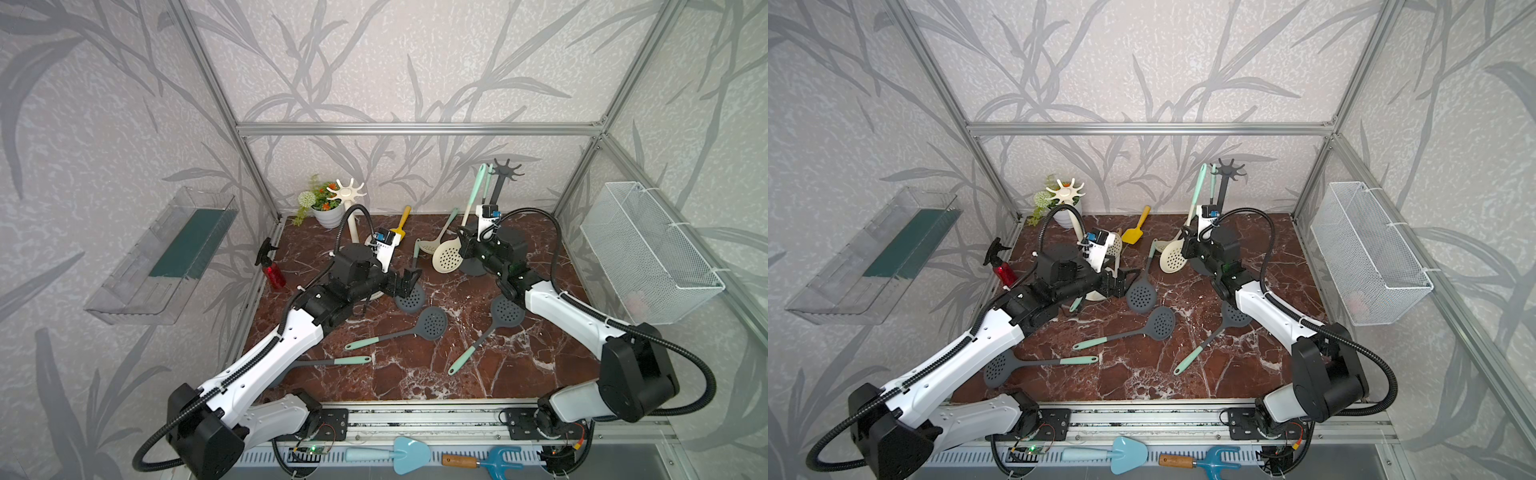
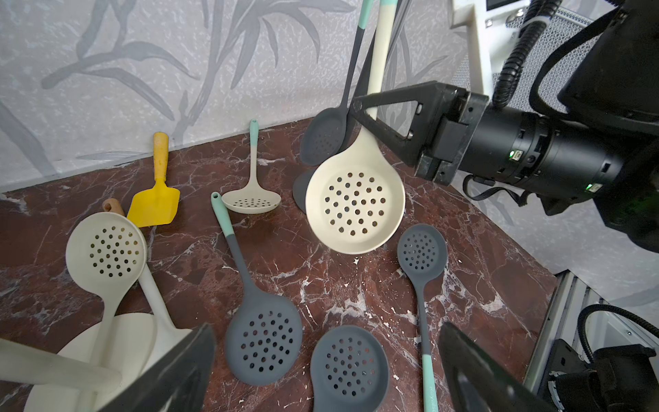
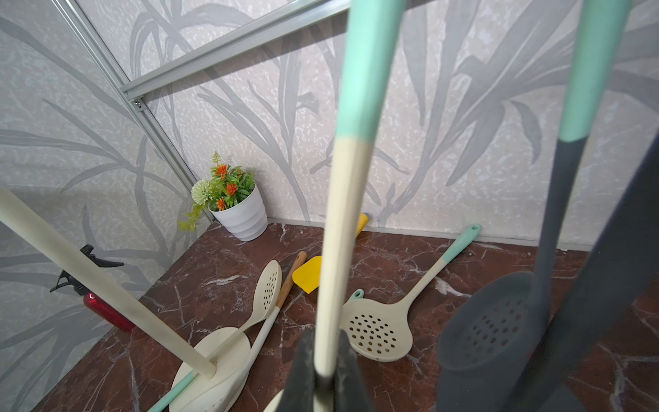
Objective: Hang the skimmer on the kitchen utensil rack
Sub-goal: Hang the skimmer on the rack.
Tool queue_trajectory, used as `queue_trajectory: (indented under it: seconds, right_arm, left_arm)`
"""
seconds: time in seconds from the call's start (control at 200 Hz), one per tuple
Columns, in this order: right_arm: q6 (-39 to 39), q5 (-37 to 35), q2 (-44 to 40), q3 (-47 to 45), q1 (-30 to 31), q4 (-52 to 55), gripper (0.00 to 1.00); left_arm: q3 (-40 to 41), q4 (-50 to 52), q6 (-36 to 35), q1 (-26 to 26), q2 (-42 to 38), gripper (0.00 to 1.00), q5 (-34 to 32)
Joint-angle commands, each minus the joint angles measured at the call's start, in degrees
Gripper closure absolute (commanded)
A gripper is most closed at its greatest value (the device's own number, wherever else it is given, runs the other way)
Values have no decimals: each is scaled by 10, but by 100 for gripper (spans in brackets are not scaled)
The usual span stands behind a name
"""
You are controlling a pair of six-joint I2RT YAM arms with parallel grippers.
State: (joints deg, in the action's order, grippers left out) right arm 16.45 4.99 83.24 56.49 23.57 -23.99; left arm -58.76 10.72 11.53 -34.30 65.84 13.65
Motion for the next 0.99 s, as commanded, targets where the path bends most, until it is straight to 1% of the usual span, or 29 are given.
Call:
queue_trajectory:
  seconds: [0.0, 0.525, 0.99]
  right_arm:
    - [-7, -11, -26, -1, 1, -13, 100]
    - [6, -14, -29, -23, -8, -17, 100]
    - [29, -2, -40, -49, -28, -22, 100]
  left_arm:
    - [6, -10, -4, 4, 2, 4, 9]
    - [6, -11, -3, 5, 2, 5, 12]
    - [5, -13, 0, 7, 4, 5, 17]
